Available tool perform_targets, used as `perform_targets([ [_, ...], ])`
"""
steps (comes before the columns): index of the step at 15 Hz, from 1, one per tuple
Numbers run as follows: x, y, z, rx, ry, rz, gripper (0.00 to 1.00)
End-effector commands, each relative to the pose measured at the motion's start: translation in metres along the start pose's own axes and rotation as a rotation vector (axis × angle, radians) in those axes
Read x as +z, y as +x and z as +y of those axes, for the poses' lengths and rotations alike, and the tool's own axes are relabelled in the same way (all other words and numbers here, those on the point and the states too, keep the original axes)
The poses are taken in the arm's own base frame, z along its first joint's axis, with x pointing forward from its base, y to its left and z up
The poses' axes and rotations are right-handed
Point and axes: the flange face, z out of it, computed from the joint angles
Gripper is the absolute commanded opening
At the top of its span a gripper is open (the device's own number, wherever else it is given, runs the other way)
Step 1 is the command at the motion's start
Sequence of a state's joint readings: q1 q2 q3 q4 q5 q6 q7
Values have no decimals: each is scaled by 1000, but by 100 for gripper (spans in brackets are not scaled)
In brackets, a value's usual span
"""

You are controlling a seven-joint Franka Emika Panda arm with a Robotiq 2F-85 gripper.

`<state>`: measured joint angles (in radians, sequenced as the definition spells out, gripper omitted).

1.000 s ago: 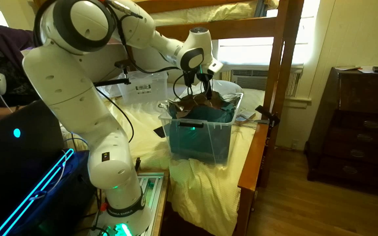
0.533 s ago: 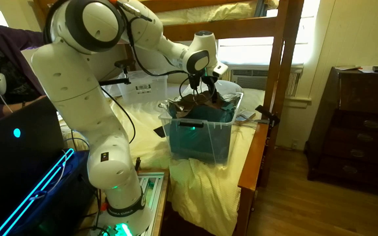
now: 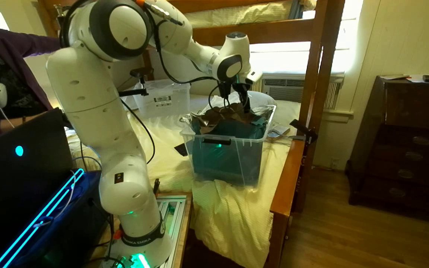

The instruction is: Remove the plastic bag from the blue bag

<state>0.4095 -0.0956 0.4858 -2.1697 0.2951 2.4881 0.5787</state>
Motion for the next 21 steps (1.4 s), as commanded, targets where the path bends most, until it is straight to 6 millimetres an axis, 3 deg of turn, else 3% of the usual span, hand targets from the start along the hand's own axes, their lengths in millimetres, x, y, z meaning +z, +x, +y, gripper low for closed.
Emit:
perform_targets([
  [1, 19, -2, -14, -3, 34, -43, 100],
  [4, 26, -12, -21, -95, 88, -65, 100],
  [5, 23, -10, -11, -39, 26, -56, 100],
  [21, 25, -14, -17, -94, 59, -65, 100],
])
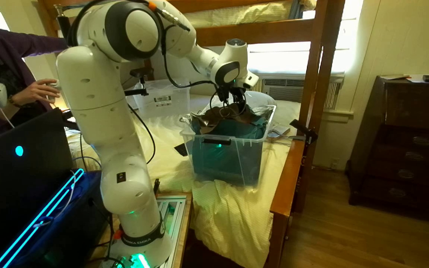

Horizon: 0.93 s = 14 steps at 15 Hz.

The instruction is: Remove the plastic bag from the blue bag

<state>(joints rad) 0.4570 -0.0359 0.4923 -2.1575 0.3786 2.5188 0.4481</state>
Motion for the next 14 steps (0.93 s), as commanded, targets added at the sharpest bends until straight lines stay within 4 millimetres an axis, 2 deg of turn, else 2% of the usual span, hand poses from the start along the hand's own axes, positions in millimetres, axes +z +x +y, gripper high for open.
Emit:
perform_targets([
  [1, 0, 1, 0, 0, -1, 0, 100],
  [8, 0, 1, 0, 0, -1, 0, 100],
  [14, 9, -6, 13, 51, -17, 1, 100],
])
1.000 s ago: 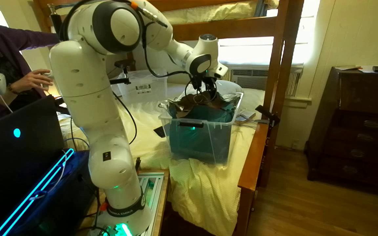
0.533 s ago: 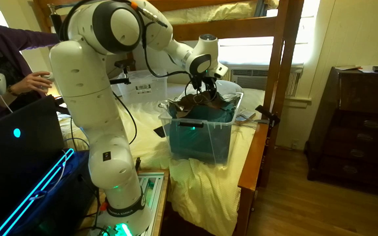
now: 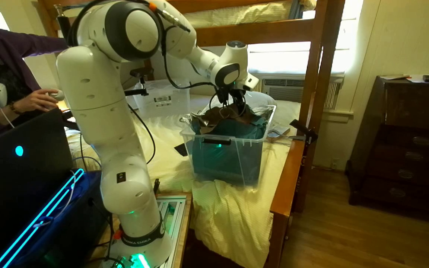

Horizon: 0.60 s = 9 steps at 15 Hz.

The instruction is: Remove the plastic bag from the blue bag

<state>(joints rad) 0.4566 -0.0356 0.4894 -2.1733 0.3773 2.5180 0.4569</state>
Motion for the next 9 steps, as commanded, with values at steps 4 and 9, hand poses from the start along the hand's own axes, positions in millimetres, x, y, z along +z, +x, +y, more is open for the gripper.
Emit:
perform_targets([
  [4, 8, 3, 10, 65, 18, 39, 100],
  [9, 22, 32, 20, 84, 13, 49, 71],
])
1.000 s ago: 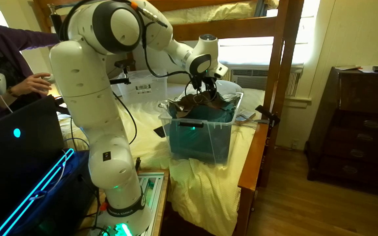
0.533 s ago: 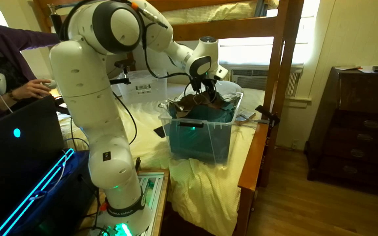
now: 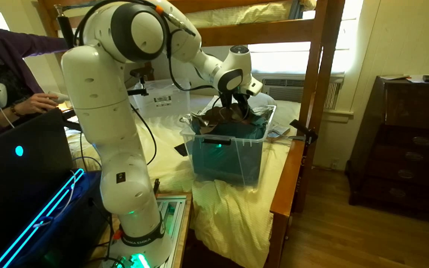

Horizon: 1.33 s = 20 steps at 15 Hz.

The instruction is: Remove the plastic bag from the blue bag

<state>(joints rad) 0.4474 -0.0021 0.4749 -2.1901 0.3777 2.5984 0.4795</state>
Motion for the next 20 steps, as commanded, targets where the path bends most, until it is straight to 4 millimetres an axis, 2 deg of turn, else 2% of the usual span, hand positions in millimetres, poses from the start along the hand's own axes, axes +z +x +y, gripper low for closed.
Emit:
perform_targets([
  [1, 14, 23, 3, 29, -5, 2, 63],
  [3, 22, 34, 5, 35, -10, -5, 48],
  [4, 28, 41, 4, 35, -6, -7, 44],
  [6, 38, 55, 1, 35, -1, -14, 42],
  [7, 42, 59, 0, 37, -2, -19, 34],
  [8, 45, 63, -2, 40, 5, -24, 39],
  [9, 48, 65, -3, 44, 1, -32, 38],
  [10, 51, 67, -4, 49, -3, -41, 46],
  [14, 57, 72, -3, 84, -61, -72, 63],
  [15, 57, 72, -3, 90, -85, -98, 56],
  [16, 55, 72, -2, 101, -116, -126, 43],
  [17, 55, 73, -4, 107, -121, -140, 41],
  [18, 53, 73, -5, 119, -133, -161, 45],
  [19, 53, 75, -7, 128, -133, -169, 39],
  [20, 52, 75, -8, 139, -142, -186, 55],
])
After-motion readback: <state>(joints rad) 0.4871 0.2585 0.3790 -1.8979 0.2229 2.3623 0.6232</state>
